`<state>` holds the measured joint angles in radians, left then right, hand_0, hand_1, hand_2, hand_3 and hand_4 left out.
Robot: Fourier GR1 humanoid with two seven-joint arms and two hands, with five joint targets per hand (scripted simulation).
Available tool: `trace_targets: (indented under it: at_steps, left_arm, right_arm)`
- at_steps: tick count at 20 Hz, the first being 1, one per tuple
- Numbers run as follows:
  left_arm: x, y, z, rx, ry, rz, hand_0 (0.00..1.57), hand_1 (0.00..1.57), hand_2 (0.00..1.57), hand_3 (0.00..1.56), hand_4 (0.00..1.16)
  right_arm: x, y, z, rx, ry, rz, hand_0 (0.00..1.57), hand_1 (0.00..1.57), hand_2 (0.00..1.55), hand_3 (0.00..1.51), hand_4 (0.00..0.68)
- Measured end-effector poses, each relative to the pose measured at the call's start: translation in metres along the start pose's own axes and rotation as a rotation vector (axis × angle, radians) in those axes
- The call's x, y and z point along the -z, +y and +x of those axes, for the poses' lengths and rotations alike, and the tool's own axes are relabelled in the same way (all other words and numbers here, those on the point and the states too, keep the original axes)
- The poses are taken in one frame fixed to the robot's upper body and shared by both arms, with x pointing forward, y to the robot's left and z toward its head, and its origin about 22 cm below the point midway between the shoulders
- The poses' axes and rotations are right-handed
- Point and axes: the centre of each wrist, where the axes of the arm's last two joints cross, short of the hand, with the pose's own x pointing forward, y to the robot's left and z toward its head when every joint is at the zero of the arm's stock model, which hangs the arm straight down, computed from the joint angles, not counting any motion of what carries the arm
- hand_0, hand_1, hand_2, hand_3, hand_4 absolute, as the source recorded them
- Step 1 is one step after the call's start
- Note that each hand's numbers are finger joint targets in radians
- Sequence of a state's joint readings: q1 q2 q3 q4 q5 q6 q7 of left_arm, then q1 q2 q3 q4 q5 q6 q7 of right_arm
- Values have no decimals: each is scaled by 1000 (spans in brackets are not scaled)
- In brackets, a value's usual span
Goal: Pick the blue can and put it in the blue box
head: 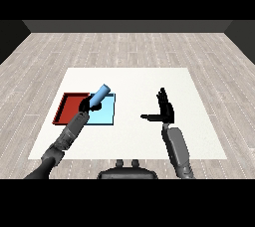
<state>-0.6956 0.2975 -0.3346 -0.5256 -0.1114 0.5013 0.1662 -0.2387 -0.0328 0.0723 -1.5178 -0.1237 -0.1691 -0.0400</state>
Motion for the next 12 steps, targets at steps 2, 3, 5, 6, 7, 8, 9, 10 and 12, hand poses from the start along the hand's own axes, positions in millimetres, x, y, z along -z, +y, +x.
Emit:
trace_targets:
  at_steps: [2,3,5,6,7,8,9,10,12]
  left_arm:
    - [4,-6,1,59,43,-15,1192,1192,1046,382,840]
    - [4,-11,2,78,77,-30,1205,1205,1032,0,798]
    - [6,-16,1,107,139,-55,1197,1197,1040,0,831]
    - [8,-17,3,124,167,-69,1312,1312,1146,0,819]
    - [7,-21,2,150,200,-86,1205,1205,1061,0,827]
    - [5,-26,1,189,224,-111,1231,1231,1080,0,832]
    - [4,-30,1,210,246,-137,1034,1034,889,0,824]
    - [4,-31,-3,183,272,-161,1049,1049,950,0,739]
    - [1,-35,-10,169,286,-215,1075,1075,1028,622,836]
  right_arm:
    - [-1,-3,-6,2,9,-10,0,0,0,0,0]
    - [2,-6,-8,1,14,-14,0,0,0,0,0]
    - [2,-7,-12,5,21,-25,0,0,0,0,0]
    - [1,-10,-14,7,23,-24,0,0,0,0,0]
    - [1,-9,-16,6,28,-26,0,0,0,0,0]
    - [3,-12,-15,6,32,-30,0,0,0,0,0]
    - [4,-12,-18,10,35,-35,0,0,0,0,0]
    - [7,-17,-19,13,38,-37,0,0,0,0,0]
    - [5,-24,-23,11,50,-46,0,0,0,0,0]
